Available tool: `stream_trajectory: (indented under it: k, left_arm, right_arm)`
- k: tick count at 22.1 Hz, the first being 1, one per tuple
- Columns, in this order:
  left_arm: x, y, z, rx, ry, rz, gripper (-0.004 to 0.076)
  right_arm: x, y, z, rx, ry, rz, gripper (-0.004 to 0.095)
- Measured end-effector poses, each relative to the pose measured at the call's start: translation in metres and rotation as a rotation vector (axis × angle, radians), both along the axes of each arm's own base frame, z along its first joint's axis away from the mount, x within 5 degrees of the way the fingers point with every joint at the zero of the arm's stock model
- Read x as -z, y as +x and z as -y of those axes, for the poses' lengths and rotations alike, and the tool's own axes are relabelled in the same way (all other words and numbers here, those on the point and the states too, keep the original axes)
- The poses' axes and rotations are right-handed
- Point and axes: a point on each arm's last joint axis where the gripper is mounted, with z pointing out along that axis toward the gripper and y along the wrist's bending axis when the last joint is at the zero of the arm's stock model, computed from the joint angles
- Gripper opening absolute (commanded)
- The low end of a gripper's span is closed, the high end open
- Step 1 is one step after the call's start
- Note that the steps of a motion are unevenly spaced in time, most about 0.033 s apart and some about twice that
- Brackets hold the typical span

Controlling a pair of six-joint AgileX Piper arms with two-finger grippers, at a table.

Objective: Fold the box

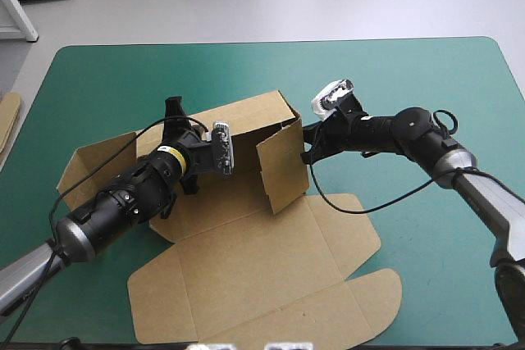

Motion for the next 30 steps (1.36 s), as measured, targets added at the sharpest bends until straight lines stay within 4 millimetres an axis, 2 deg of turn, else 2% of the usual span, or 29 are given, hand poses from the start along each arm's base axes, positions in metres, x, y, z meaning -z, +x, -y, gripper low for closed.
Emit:
stream_trajectory:
  k: [6,11,13,15,16,18,24,30]
  left_arm:
    - [0.000,0.000,0.000,0.000,-0.001,-0.001,-0.0008]
    - [0.000,0.000,0.000,-0.001,-0.004,-0.003,-0.0009]
    - [0.000,0.000,0.000,-0.002,-0.005,-0.004,-0.0008]
    - [0.000,0.000,0.000,-0.003,-0.005,-0.005,-0.0008]
    - [0.000,0.000,0.000,-0.003,-0.005,-0.006,-0.0008]
    - [0.000,0.000,0.000,-0.005,-0.004,-0.007,-0.0008]
    - [0.001,-0.001,0.000,-0.007,-0.013,-0.013,-0.0009]
    - [0.001,-0.001,0.000,-0.006,-0.014,-0.013,-0.0008]
  right_arm:
    - [0.011,-0.019,0.004,-0.006,0.032,0.008,0.0000]
    - [0.011,-0.022,0.004,-0.021,0.048,0.054,0.0009]
    - [0.011,-0.022,0.004,-0.034,0.043,0.057,0.0058]
    - [0.012,-0.025,0.004,-0.066,0.026,0.057,0.0221]
    - [0.012,-0.025,0.004,-0.075,0.021,0.056,0.0359]
    - [0.012,-0.026,0.005,-0.079,0.014,0.041,0.0496]
    - [0.012,-0.037,-0.001,-0.180,0.052,-0.030,0.0514]
    - [0.013,-0.036,0.000,-0.162,0.045,-0.021,0.0514]
